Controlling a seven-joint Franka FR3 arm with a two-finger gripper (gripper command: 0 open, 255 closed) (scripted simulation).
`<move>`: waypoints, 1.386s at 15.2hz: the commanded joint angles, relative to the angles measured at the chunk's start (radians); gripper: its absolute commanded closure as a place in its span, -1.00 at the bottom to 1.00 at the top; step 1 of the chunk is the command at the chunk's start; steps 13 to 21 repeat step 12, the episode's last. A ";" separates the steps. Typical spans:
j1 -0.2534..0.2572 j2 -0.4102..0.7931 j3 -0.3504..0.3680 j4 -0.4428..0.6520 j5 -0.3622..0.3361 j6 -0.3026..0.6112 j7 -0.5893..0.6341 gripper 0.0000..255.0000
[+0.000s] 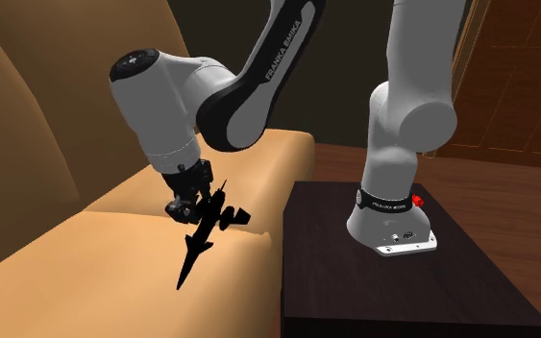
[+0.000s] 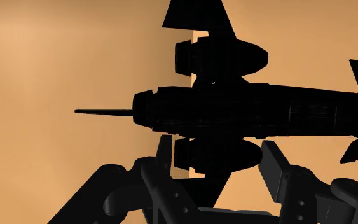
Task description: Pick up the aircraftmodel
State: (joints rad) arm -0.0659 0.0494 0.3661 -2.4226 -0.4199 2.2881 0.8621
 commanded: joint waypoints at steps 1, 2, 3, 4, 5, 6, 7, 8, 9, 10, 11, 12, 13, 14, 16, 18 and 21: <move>0.000 -0.023 0.002 0.005 0.020 -0.023 -0.020 1.00; 0.000 -0.035 0.003 0.007 0.030 -0.034 -0.029 1.00; 0.001 -0.046 0.004 0.010 0.039 -0.046 -0.038 1.00; 0.001 -0.057 0.005 0.013 0.048 -0.057 -0.047 1.00; 0.002 -0.068 0.005 0.016 0.057 -0.069 -0.056 1.00; 0.002 -0.079 0.005 0.020 0.065 -0.080 -0.065 1.00; 0.003 -0.089 0.005 0.023 0.073 -0.092 -0.073 1.00; 0.004 -0.100 0.005 0.027 0.081 -0.104 -0.081 1.00; 0.004 -0.110 0.005 0.031 0.088 -0.116 -0.089 1.00; 0.005 -0.119 0.005 0.036 0.095 -0.128 -0.097 1.00; 0.005 -0.121 0.005 0.037 0.097 -0.130 -0.098 1.00; 0.005 -0.121 0.005 0.036 0.097 -0.130 -0.098 1.00; 0.005 -0.121 0.005 0.036 0.097 -0.130 -0.098 1.00; 0.005 -0.121 0.005 0.036 0.097 -0.130 -0.098 1.00; 0.005 -0.121 0.005 0.036 0.097 -0.130 -0.098 1.00; 0.005 -0.121 0.005 0.036 0.097 -0.130 -0.098 1.00; 0.005 -0.121 0.005 0.036 0.097 -0.130 -0.098 1.00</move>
